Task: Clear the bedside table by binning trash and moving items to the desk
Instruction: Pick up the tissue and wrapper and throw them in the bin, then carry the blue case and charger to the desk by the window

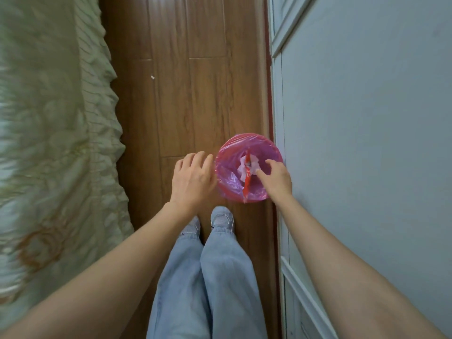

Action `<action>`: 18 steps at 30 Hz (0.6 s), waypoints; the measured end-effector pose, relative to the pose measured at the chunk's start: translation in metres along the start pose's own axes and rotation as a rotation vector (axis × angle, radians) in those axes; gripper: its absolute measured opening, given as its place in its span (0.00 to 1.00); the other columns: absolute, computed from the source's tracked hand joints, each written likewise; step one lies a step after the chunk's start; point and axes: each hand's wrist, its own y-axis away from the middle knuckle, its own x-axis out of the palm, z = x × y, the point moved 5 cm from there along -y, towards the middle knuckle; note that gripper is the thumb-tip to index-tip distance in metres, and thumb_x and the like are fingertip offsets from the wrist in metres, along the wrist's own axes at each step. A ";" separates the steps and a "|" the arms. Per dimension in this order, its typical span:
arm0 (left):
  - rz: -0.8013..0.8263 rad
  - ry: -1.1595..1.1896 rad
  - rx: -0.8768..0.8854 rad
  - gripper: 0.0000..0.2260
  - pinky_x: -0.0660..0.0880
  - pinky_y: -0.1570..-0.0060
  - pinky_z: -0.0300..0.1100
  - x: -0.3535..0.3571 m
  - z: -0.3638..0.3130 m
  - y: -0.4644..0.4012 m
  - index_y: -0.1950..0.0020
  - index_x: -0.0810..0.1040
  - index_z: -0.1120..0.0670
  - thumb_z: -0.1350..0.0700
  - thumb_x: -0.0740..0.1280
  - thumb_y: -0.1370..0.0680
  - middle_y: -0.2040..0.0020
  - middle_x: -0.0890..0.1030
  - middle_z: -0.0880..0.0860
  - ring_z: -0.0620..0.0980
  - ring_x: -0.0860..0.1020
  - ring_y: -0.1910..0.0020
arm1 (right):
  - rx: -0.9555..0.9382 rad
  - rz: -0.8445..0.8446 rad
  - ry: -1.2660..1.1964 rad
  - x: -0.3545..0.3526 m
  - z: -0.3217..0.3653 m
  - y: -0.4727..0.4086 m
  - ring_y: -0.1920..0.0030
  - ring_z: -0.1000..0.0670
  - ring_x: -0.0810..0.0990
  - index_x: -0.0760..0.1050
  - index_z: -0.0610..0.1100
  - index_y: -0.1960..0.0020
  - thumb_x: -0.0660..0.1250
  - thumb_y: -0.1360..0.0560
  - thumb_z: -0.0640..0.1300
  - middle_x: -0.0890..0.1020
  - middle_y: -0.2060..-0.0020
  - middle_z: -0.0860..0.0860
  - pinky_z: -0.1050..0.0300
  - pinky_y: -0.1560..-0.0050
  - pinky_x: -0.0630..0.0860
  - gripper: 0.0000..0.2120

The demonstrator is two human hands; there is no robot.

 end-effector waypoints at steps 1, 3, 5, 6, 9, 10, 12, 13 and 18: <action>0.003 0.000 -0.026 0.19 0.68 0.38 0.54 -0.009 0.004 0.002 0.34 0.71 0.56 0.50 0.63 0.23 0.34 0.74 0.58 0.58 0.71 0.35 | -0.079 -0.016 0.032 -0.006 0.012 0.009 0.37 0.45 0.73 0.71 0.43 0.33 0.63 0.22 0.53 0.76 0.37 0.45 0.52 0.40 0.71 0.21; -0.001 -0.007 -0.070 0.20 0.67 0.36 0.53 -0.033 0.010 0.009 0.32 0.69 0.55 0.50 0.62 0.23 0.33 0.72 0.57 0.58 0.69 0.33 | -0.210 -0.030 0.094 -0.019 0.037 0.030 0.33 0.45 0.69 0.70 0.43 0.32 0.61 0.22 0.53 0.74 0.34 0.45 0.49 0.34 0.68 0.21; -0.037 -0.004 -0.108 0.20 0.67 0.36 0.54 -0.067 0.016 0.018 0.32 0.69 0.55 0.49 0.62 0.22 0.33 0.72 0.57 0.58 0.69 0.33 | -0.295 -0.033 0.169 -0.033 0.063 0.054 0.28 0.45 0.64 0.69 0.43 0.30 0.60 0.21 0.53 0.70 0.30 0.45 0.48 0.27 0.62 0.23; -0.061 -0.001 -0.133 0.20 0.67 0.36 0.54 -0.086 0.020 0.025 0.32 0.69 0.55 0.50 0.62 0.23 0.33 0.73 0.57 0.58 0.69 0.34 | -0.330 -0.034 0.202 -0.040 0.075 0.066 0.26 0.45 0.62 0.68 0.43 0.30 0.60 0.21 0.53 0.69 0.29 0.46 0.48 0.26 0.59 0.23; -0.120 0.011 -0.216 0.20 0.69 0.40 0.55 -0.142 0.033 0.053 0.34 0.72 0.57 0.51 0.64 0.24 0.35 0.75 0.58 0.59 0.72 0.37 | -0.439 -0.054 0.274 -0.068 0.116 0.107 0.25 0.46 0.60 0.69 0.44 0.30 0.59 0.21 0.54 0.69 0.29 0.46 0.48 0.26 0.59 0.23; -0.129 0.009 -0.242 0.20 0.70 0.41 0.55 -0.160 0.037 0.064 0.35 0.72 0.57 0.52 0.65 0.25 0.36 0.75 0.58 0.59 0.72 0.38 | -0.476 -0.062 0.287 -0.079 0.131 0.122 0.25 0.46 0.60 0.69 0.44 0.30 0.60 0.21 0.53 0.69 0.29 0.46 0.48 0.26 0.60 0.23; -0.162 0.027 -0.293 0.20 0.71 0.44 0.55 -0.196 0.044 0.090 0.37 0.74 0.59 0.53 0.67 0.26 0.38 0.77 0.59 0.60 0.74 0.40 | -0.535 -0.064 0.300 -0.101 0.162 0.154 0.25 0.46 0.59 0.69 0.44 0.30 0.60 0.21 0.53 0.69 0.28 0.46 0.49 0.26 0.59 0.23; -0.189 0.042 -0.317 0.20 0.72 0.45 0.54 -0.215 0.046 0.104 0.37 0.75 0.60 0.53 0.68 0.27 0.39 0.77 0.60 0.61 0.75 0.41 | -0.565 -0.058 0.298 -0.111 0.178 0.170 0.24 0.46 0.58 0.68 0.44 0.29 0.60 0.21 0.53 0.68 0.28 0.46 0.49 0.26 0.57 0.23; -0.303 0.072 -0.444 0.20 0.70 0.42 0.53 -0.297 0.054 0.172 0.35 0.73 0.58 0.51 0.65 0.25 0.37 0.75 0.58 0.58 0.72 0.38 | -0.789 -0.060 0.332 -0.144 0.255 0.248 0.24 0.46 0.57 0.67 0.44 0.29 0.60 0.20 0.53 0.67 0.27 0.45 0.49 0.25 0.56 0.23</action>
